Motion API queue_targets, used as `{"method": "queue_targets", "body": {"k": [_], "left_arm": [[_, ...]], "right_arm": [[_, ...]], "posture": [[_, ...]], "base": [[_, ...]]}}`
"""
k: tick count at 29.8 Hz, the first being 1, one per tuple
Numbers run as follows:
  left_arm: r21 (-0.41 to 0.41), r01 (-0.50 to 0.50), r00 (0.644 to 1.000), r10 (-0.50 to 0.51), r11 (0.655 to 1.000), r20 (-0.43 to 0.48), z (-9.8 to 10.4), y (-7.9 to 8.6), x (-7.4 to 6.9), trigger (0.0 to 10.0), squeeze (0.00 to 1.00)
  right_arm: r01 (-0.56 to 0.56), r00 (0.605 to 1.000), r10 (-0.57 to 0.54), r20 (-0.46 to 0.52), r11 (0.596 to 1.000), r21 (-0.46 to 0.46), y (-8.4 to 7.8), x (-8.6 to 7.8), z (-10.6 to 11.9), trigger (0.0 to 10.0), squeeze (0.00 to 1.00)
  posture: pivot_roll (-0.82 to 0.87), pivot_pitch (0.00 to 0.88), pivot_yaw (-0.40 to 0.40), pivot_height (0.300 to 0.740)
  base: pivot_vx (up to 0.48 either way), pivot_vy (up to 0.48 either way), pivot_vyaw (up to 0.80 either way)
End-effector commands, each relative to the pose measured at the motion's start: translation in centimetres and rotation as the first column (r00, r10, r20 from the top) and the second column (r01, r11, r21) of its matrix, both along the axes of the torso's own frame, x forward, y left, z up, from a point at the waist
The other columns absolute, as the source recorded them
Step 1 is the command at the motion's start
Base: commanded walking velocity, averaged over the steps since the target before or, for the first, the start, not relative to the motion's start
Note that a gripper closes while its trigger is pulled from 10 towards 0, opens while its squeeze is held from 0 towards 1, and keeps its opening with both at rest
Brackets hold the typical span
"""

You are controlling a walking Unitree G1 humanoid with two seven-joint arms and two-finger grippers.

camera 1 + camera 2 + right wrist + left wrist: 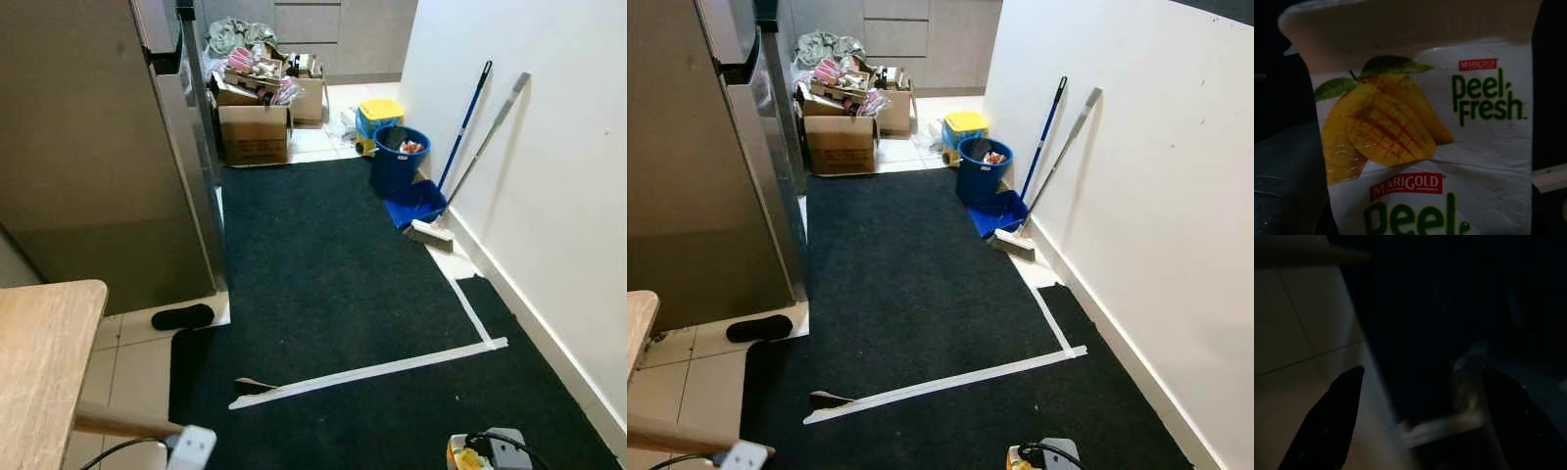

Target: Restocking fridge

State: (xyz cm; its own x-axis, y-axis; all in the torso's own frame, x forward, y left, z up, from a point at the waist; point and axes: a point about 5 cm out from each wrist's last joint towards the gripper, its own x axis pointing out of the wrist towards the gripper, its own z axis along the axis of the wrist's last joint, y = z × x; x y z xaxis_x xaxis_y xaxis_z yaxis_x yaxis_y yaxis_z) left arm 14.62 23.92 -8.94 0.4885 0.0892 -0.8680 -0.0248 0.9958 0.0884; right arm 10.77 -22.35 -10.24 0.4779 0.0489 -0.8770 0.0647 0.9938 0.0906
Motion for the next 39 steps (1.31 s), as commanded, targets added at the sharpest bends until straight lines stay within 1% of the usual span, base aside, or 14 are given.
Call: {"method": "queue_targets", "body": {"k": [1,3,5,6,8,9,12,14,18,20,23,26,32,39], "left_arm": [[-0.056,-0.042,0.997,0.045,0.998,0.055,0.7,-0.9,2.2,10.0,0.00],[-0.093,0.013,0.990,0.000,0.996,0.139,2.0,-2.3,5.6,10.0,0.00],[-0.106,0.057,0.981,-0.036,0.993,0.189,2.8,-3.0,7.1,10.0,0.00],[-0.072,0.039,0.968,-0.019,0.997,0.250,4.4,-1.3,8.9,10.0,0.00],[0.035,-0.012,0.975,0.004,0.999,0.221,5.0,2.2,8.3,10.0,0.00],[0.179,0.009,0.992,-0.032,0.984,0.123,5.0,5.3,6.4,10.0,0.00],[0.439,0.172,0.982,-0.120,0.882,-0.144,5.6,11.3,1.8,10.0,0.00],[0.424,0.194,0.978,-0.142,0.885,-0.152,5.4,11.1,1.8,10.0,0.00],[0.266,0.186,0.983,-0.176,0.946,-0.060,4.0,7.0,3.3,10.0,0.00],[0.200,0.227,0.974,-0.219,0.953,-0.062,2.6,4.2,3.0,10.0,0.00],[0.179,0.242,0.970,-0.233,0.953,-0.071,1.9,3.0,2.5,10.0,0.00],[0.126,0.278,0.957,-0.263,0.952,-0.125,0.1,0.8,-0.3,10.0,0.00],[0.096,0.306,0.937,-0.282,0.947,-0.206,-1.2,0.4,-4.0,10.0,0.00],[0.097,0.308,0.930,-0.277,0.947,-0.241,-1.7,0.1,-6.0,10.0,0.00]], "right_arm": [[0.010,1.000,-0.010,0.015,1.000,-0.026,-0.9,0.3,0.3,10.0,0.00],[-0.009,1.000,0.009,0.008,0.999,-0.040,-1.4,0.2,0.4,10.0,0.00],[-0.009,1.000,0.010,0.013,0.999,-0.043,-1.5,0.3,0.5,10.0,0.00],[0.027,0.999,-0.024,0.049,0.998,-0.052,-2.4,0.7,0.9,10.0,0.00],[0.063,0.995,-0.057,0.084,0.996,-0.066,-3.4,1.1,1.3,10.0,0.00],[0.109,0.989,-0.100,0.111,0.991,-0.079,-4.6,1.2,1.8,10.0,0.00],[0.180,0.976,-0.161,0.150,0.976,-0.125,-8.1,0.4,3.1,10.0,0.00],[0.195,0.976,-0.176,0.130,0.969,-0.149,-9.1,-0.6,3.2,10.0,0.00],[0.236,0.972,-0.226,0.071,0.953,-0.190,-10.3,-3.1,3.1,10.0,0.00],[0.233,0.972,-0.228,0.052,0.958,-0.168,-9.1,-3.8,2.4,10.0,0.00],[0.223,0.975,-0.218,0.045,0.963,-0.153,-8.3,-3.9,2.0,10.0,0.00],[0.155,0.988,-0.153,0.026,0.983,-0.099,-5.6,-3.4,1.1,10.0,0.00],[0.061,0.997,-0.059,0.043,0.997,-0.039,-2.6,-1.6,0.5,10.0,0.00],[0.032,0.998,-0.032,0.056,0.999,-0.011,-1.0,-0.6,0.3,10.0,0.00]], "posture": [[-0.01,0.000,-0.092,0.740],[0.00,0.000,-0.099,0.740],[-0.01,0.000,-0.095,0.740],[-0.03,0.004,-0.083,0.740],[-0.08,0.009,-0.071,0.740],[-0.14,0.017,-0.067,0.740],[-0.14,0.031,-0.070,0.740],[-0.13,0.037,-0.062,0.740],[-0.13,0.043,-0.063,0.740],[-0.12,0.043,-0.065,0.740],[-0.12,0.043,-0.066,0.740],[-0.09,0.032,-0.070,0.740],[-0.07,0.023,-0.063,0.740],[-0.04,0.019,-0.066,0.740]], "base": [[0.000,0.000,0.00],[0.000,0.000,0.00],[0.000,0.000,0.00],[0.000,0.000,0.00],[0.000,0.000,0.00],[0.000,0.000,0.00],[0.000,0.000,0.00],[0.000,0.000,0.00],[0.000,0.000,0.00],[0.000,0.000,0.00],[0.000,0.000,0.00],[0.000,0.000,0.00],[0.000,0.000,0.00],[0.000,0.000,0.00]]}}
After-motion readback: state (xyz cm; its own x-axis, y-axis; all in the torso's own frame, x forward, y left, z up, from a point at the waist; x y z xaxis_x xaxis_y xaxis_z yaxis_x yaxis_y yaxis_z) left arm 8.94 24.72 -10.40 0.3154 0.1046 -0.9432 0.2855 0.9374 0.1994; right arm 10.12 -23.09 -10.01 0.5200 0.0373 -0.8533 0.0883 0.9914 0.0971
